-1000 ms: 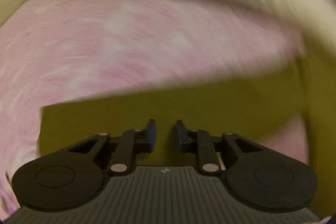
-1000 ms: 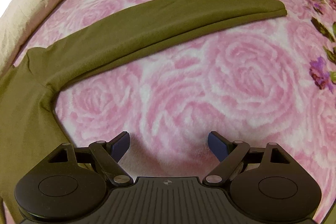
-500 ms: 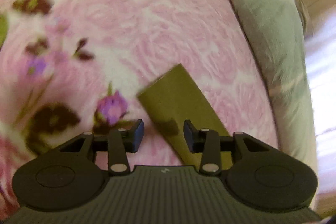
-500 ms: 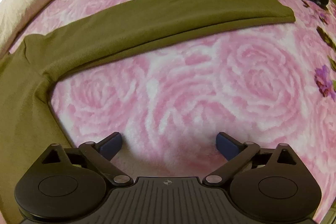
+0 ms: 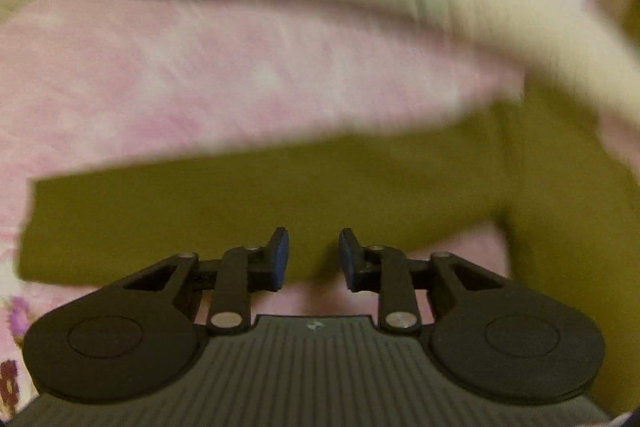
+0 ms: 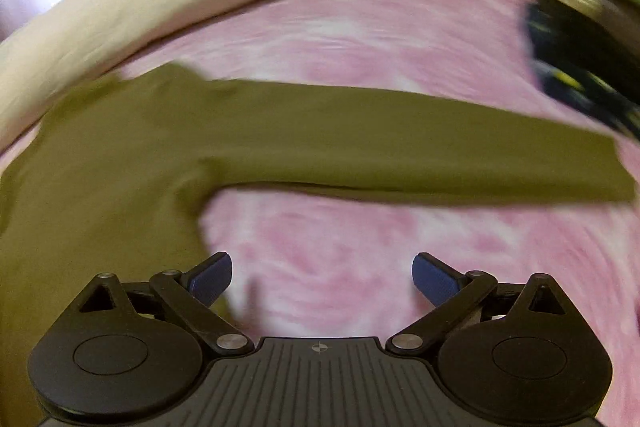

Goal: Fold clothes

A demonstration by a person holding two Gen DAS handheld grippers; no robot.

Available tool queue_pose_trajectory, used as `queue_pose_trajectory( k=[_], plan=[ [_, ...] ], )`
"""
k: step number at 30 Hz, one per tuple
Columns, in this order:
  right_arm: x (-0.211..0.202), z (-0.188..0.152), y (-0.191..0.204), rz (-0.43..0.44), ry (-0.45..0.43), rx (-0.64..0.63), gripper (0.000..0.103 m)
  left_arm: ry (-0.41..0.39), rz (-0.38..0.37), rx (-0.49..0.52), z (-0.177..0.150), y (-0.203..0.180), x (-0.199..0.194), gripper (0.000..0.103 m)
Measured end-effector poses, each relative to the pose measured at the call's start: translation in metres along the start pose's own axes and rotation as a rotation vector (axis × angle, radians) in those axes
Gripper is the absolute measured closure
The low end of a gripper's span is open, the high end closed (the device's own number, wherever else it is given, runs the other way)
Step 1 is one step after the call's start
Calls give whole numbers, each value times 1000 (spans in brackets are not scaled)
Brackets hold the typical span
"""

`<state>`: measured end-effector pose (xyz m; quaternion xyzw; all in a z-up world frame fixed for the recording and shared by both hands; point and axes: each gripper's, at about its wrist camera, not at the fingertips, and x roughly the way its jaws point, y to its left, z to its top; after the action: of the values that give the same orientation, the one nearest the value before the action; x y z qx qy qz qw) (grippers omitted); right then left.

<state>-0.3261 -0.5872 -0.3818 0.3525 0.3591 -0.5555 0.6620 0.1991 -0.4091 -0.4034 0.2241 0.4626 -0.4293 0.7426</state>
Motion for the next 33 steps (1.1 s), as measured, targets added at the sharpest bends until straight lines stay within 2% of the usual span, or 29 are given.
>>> queue_pose_trajectory(
  k=[1,2,3,4,7,9,12,15,16,18,22,23,25,26,27,28,30,32,33],
  plan=[
    [7,1,3,4,23,-41,5,26,40,12,3,-8,7,84],
    [15,3,4,-19,57,-75,11,5,28,5,10,-13,5,88],
    [22,6,4,-42,87,-99,29,-16,15,-3,16,-18,4,87],
    [25,11,1,-50,94,-97,32,-38,-23,-10,25,-22,1,87],
    [24,42,-8,38,-3,-63,32,-89,-121,25,58,-45,6,87],
    [30,70,0,93,-59,-105,32,-112,-200,74,85,-68,17,87],
    [52,119,27,195,-126,-168,32,-104,-346,122,128,-112,46,79],
    [81,160,63,322,-151,-199,33,-104,-454,137,160,-156,80,77],
    [92,169,75,357,-140,-206,33,-84,-475,137,169,-170,94,77],
    [115,183,99,437,-104,-222,33,-39,-498,133,182,-192,120,70],
    [154,191,139,522,-47,-271,33,22,-472,96,192,-210,161,70],
    [162,192,143,539,-33,-261,35,33,-474,84,192,-211,168,74],
    [178,192,149,576,-8,-235,57,37,-533,53,192,-212,177,82],
    [184,193,149,598,-6,-208,57,38,-562,38,192,-212,181,98],
    [188,194,149,622,-10,-183,61,37,-590,25,192,-212,185,98],
    [192,196,150,649,-9,-160,96,2,-604,46,191,-213,183,99],
    [196,197,149,681,-27,-139,98,-68,-631,88,188,-214,180,99],
    [193,194,145,689,-85,-132,98,-137,-633,95,184,-210,177,99],
    [193,193,140,685,-106,-121,98,-135,-618,87,182,-208,183,99]
  ],
)
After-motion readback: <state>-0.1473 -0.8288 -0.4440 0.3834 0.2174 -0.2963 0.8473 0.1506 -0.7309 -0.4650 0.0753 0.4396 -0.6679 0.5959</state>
